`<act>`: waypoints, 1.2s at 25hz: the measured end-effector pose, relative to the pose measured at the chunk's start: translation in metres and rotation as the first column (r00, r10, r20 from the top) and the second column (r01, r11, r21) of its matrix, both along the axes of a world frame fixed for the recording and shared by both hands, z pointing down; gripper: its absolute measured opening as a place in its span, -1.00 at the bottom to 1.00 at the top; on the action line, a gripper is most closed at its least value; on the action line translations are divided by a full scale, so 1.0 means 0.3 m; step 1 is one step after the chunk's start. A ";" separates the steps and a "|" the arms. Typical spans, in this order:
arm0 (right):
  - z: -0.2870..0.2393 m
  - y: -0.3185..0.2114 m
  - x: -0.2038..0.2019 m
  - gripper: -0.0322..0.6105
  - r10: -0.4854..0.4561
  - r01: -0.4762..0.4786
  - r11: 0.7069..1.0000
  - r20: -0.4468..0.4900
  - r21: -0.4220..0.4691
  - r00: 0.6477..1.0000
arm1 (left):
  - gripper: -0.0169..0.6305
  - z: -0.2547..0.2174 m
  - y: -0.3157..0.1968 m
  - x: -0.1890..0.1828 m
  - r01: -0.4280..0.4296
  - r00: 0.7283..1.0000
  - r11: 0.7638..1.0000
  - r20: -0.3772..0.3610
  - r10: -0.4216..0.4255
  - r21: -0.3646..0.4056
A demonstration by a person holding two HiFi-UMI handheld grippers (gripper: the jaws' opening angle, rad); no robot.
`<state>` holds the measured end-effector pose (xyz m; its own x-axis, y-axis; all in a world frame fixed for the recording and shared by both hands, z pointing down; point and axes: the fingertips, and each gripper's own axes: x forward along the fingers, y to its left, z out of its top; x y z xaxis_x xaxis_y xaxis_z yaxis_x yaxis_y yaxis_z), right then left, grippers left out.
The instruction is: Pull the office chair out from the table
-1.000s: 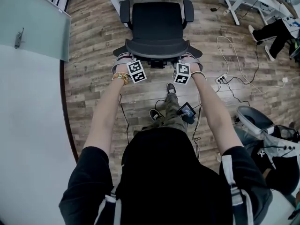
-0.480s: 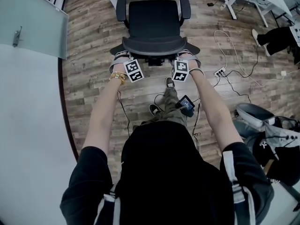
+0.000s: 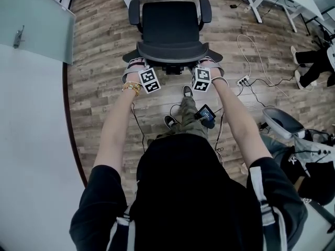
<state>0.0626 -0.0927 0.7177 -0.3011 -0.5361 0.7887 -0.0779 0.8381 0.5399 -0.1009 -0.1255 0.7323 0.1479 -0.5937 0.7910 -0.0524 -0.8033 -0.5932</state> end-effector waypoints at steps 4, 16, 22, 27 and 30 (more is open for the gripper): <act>0.004 0.016 -0.008 -0.62 -0.002 0.002 1.000 0.003 0.000 1.000 | -0.46 0.000 0.016 -0.008 0.000 1.000 1.000 -0.002 0.000 0.010; 0.004 0.057 0.003 -0.62 -0.013 0.013 1.000 0.003 0.001 1.000 | -0.45 -0.005 0.067 0.006 -0.005 1.000 0.999 -0.017 0.006 0.034; 0.011 0.111 -0.020 -0.62 -0.022 0.022 0.999 0.006 0.025 1.000 | -0.45 0.000 0.119 -0.017 -0.014 1.000 0.999 -0.019 0.015 0.052; 0.007 0.138 -0.033 -0.62 -0.028 0.028 0.999 0.011 0.025 1.000 | -0.45 -0.012 0.148 -0.029 -0.019 0.999 0.998 -0.026 0.021 0.065; 0.001 0.147 -0.009 -0.62 -0.022 0.022 1.000 0.004 0.014 1.000 | -0.45 -0.016 0.158 -0.004 -0.022 0.999 0.998 -0.042 0.024 0.059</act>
